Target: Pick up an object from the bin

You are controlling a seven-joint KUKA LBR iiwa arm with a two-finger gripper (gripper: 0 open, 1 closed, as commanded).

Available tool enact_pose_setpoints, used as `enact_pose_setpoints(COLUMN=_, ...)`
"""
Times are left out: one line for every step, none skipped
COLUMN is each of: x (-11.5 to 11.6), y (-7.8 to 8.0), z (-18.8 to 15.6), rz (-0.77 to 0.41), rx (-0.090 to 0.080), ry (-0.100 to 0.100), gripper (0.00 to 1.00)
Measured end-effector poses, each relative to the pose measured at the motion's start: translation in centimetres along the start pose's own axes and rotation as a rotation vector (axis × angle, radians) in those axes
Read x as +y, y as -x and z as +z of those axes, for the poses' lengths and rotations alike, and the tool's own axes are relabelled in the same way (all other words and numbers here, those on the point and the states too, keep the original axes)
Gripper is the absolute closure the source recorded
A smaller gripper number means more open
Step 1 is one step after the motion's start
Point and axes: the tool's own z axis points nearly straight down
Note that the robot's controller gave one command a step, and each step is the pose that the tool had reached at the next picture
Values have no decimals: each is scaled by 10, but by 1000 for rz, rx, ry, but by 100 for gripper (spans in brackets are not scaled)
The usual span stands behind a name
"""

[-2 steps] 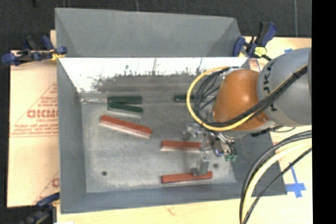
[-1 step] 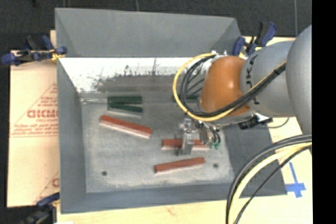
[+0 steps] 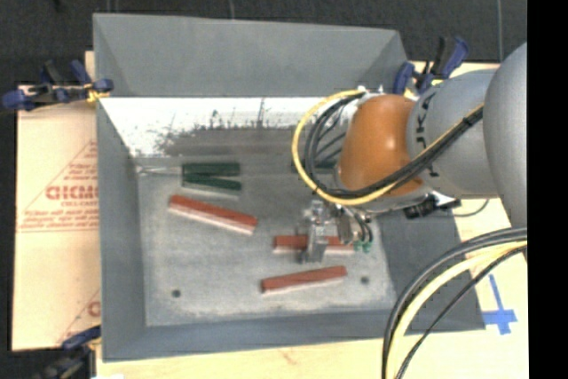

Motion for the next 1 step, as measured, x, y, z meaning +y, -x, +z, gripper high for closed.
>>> enact_pose_setpoints(x=10, y=14, z=-135, rz=-22, rx=-1, ry=0, gripper=100)
